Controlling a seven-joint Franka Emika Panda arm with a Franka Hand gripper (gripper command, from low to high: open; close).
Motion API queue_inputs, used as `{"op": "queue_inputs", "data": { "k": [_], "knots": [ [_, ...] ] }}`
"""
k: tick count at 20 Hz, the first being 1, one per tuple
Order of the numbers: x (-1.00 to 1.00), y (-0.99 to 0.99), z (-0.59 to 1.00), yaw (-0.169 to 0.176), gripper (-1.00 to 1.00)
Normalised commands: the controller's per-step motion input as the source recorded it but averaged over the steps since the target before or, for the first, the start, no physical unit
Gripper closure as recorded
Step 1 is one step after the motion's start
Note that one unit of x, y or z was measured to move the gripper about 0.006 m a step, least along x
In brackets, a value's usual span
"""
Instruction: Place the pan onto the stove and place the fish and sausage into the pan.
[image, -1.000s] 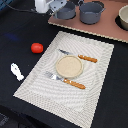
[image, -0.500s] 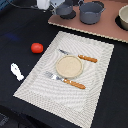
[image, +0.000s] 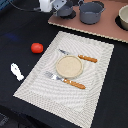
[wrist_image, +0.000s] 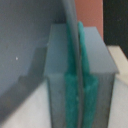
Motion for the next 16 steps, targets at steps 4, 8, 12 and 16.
{"op": "queue_inputs", "data": {
  "k": [4, 8, 12, 16],
  "knots": [
    [0.04, 0.47, -0.08, 0.000, 1.00],
    [0.17, 0.51, 0.00, 0.000, 1.00],
    [0.35, 0.43, 0.00, -0.006, 1.00],
    [0.45, 0.31, 0.00, -0.024, 1.00]
  ]
}}
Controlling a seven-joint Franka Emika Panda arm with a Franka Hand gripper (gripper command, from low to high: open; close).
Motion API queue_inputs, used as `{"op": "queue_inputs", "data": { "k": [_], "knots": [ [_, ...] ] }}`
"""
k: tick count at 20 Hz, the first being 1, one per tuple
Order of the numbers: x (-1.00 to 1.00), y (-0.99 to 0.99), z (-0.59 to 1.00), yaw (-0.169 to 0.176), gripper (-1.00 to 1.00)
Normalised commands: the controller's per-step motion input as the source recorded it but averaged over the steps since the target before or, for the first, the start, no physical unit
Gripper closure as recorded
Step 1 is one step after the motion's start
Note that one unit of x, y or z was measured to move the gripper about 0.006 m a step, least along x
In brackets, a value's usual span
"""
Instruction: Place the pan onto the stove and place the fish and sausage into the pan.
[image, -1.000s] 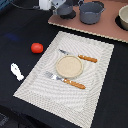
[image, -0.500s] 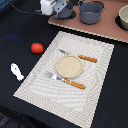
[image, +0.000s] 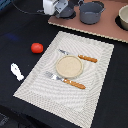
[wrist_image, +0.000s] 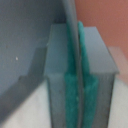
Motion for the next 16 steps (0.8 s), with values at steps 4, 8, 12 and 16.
{"op": "queue_inputs", "data": {
  "k": [4, 8, 12, 16],
  "knots": [
    [0.38, 0.17, -0.04, -0.023, 1.00],
    [0.07, 0.12, -0.14, 0.000, 1.00],
    [-0.05, 0.11, -0.16, 0.000, -1.00],
    [-0.01, 0.06, 0.24, 0.000, -1.00]
  ]
}}
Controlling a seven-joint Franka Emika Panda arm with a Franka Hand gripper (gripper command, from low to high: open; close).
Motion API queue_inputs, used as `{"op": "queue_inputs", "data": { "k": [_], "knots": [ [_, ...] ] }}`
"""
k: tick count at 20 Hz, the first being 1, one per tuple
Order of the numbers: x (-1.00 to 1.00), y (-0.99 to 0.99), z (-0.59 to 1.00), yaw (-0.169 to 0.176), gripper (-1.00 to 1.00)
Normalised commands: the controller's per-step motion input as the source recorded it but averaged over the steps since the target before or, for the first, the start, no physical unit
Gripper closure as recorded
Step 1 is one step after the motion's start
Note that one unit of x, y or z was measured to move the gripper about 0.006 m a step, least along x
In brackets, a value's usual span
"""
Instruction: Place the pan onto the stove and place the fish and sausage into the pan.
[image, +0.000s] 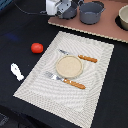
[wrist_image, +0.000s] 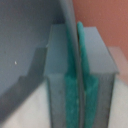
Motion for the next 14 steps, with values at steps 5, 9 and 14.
{"op": "queue_inputs", "data": {
  "k": [5, 9, 14],
  "knots": [
    [0.00, 0.03, 0.60, -0.016, -1.00],
    [0.00, -0.48, 0.75, -0.028, -1.00],
    [0.00, -0.95, 0.61, -0.002, -1.00]
  ]
}}
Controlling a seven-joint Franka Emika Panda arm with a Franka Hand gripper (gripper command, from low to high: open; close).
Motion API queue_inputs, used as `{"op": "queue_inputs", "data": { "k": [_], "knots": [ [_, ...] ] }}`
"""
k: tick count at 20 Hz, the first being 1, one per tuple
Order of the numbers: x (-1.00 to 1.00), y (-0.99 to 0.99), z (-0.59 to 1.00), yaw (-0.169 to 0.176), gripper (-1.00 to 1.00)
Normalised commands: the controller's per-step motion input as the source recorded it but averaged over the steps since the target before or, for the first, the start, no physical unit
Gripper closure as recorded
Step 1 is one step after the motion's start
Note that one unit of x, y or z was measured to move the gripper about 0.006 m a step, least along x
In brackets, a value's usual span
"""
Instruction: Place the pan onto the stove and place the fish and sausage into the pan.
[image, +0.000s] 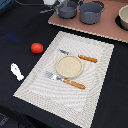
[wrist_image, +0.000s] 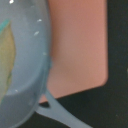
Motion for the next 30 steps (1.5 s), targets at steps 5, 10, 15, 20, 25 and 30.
{"op": "queue_inputs", "data": {
  "k": [5, 10, 15, 20, 25, 30],
  "knots": [
    [0.00, -1.00, 0.47, 0.000, -1.00],
    [0.00, -1.00, 0.37, 0.000, -1.00],
    [0.00, -1.00, 0.25, 0.000, -1.00],
    [0.07, -0.99, 0.06, 0.000, -1.00],
    [0.08, -0.99, 0.02, 0.000, -1.00],
    [0.09, -1.00, 0.00, 0.000, -1.00]
  ]
}}
